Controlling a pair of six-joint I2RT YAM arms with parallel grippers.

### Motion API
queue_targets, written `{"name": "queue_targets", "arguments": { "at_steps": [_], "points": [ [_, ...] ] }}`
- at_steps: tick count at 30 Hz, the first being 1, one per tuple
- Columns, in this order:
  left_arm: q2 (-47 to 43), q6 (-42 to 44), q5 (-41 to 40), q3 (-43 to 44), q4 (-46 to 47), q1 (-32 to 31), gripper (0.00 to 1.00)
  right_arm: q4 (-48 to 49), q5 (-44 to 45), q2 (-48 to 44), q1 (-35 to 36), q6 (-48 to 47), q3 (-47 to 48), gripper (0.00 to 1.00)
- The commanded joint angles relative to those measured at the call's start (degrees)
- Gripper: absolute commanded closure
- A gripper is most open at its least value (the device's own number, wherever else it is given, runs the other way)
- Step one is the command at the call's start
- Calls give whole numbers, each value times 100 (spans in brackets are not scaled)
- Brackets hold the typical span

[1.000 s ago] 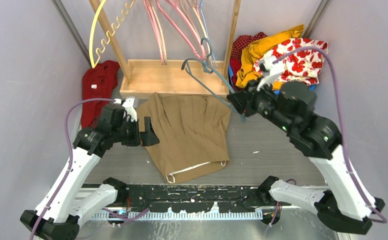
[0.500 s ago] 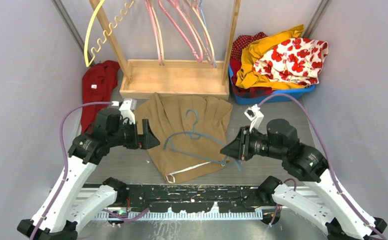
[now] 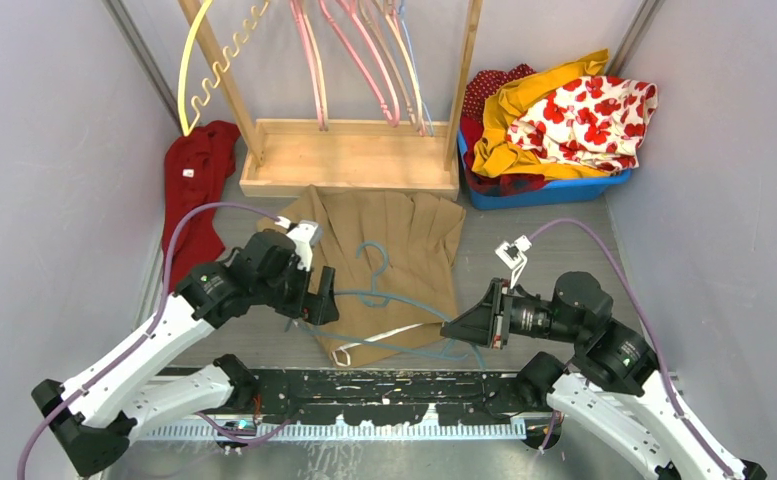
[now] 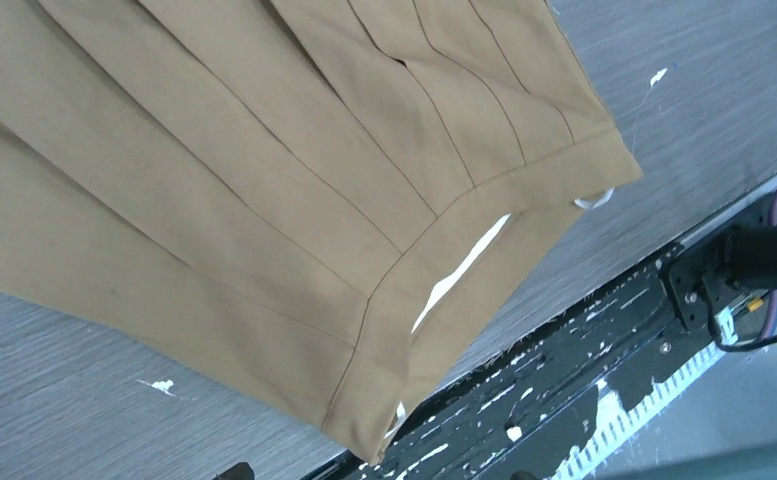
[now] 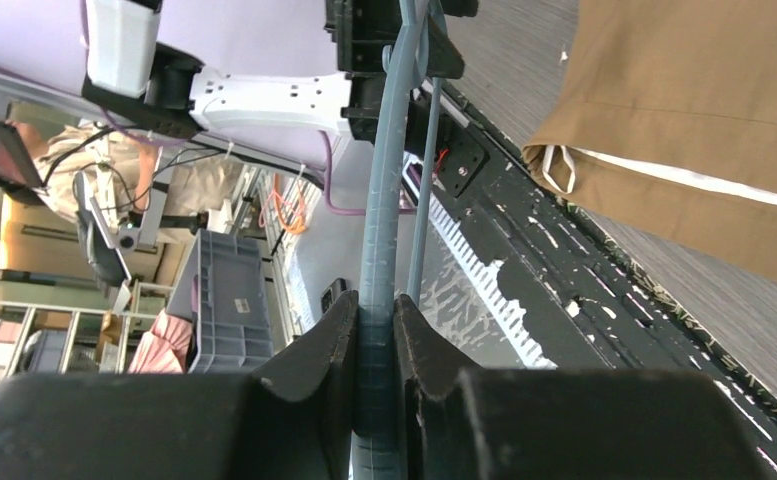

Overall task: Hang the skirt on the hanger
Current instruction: Pick up the hanger from the clothesline.

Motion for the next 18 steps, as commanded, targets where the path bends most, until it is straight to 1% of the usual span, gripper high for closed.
{"name": "queue_targets", "arguments": {
  "at_steps": [1, 6, 7, 10, 13, 14, 15, 17, 18],
  "points": [
    [23, 40, -377, 248, 297, -323, 10, 550, -423, -179, 21, 220, -32, 99],
    [2, 191, -370, 285, 558, -506, 11, 636, -643, -199, 28, 280, -175, 99],
    [-7, 190, -387, 289, 618, -559, 15, 678, -675, -198, 22, 310, -226, 99],
    [11, 179, -481, 301, 710, -734, 36, 926, -775, -185, 26, 453, -380, 99],
    [77, 145, -546, 282, 711, -864, 52, 1268, -849, -100, 23, 641, -509, 99],
    [92, 109, -569, 266, 710, -913, 63, 1313, -836, -82, 23, 670, -547, 99],
    [89, 92, -611, 241, 710, -956, 72, 1345, -841, -60, 21, 682, -572, 99],
    [67, 24, -709, 195, 692, -1045, 75, 1293, -838, -4, 23, 666, -600, 99],
    [28, -7, -786, 170, 679, -1088, 83, 1140, -782, 33, 25, 562, -589, 99]
  ]
}}
